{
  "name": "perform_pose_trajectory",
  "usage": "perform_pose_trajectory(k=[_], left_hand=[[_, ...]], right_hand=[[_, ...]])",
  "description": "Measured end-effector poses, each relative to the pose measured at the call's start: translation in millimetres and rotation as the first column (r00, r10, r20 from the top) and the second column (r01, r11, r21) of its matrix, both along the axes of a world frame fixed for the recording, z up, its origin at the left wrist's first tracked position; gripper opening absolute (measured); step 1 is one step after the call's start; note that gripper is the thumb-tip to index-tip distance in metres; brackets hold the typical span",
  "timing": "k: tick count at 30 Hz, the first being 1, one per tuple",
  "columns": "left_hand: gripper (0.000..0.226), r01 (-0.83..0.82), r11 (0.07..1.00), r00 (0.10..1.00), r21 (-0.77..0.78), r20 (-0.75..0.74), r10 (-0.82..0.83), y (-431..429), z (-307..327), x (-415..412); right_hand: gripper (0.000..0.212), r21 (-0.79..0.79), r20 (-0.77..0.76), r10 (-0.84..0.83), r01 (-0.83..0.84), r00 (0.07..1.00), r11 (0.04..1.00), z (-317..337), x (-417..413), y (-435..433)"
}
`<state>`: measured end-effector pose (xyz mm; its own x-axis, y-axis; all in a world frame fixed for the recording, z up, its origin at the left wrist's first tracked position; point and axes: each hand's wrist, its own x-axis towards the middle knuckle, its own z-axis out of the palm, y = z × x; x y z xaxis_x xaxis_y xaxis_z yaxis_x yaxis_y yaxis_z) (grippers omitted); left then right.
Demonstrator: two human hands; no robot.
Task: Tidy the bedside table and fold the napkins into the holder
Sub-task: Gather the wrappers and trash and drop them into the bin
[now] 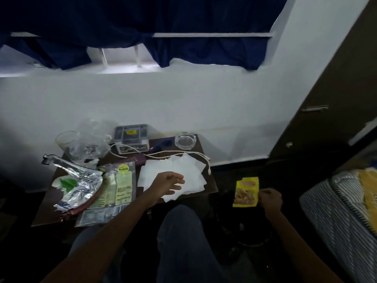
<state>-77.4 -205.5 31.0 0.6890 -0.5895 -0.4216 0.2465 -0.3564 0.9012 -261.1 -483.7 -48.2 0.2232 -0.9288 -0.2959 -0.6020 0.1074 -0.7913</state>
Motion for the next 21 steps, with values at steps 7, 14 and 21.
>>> perform_pose_trajectory(k=[7,14,21], left_hand=[[0.018,-0.107,0.990,0.993,0.095,0.060,0.101,55.1,-2.7,22.6],[0.020,-0.351,0.935,0.928,0.050,0.156,0.340,126.2,-2.8,45.6],[0.013,-0.553,0.793,0.731,0.257,0.606,0.313,192.1,-40.6,73.7]], right_hand=[[0.017,0.153,-0.041,0.011,-0.004,0.999,0.988,-17.5,-7.3,22.5],[0.011,0.155,0.147,0.188,-0.210,0.971,0.965,20.0,57.1,59.6],[0.013,0.120,0.297,0.364,-0.412,0.883,0.903,67.3,140.0,125.3]])
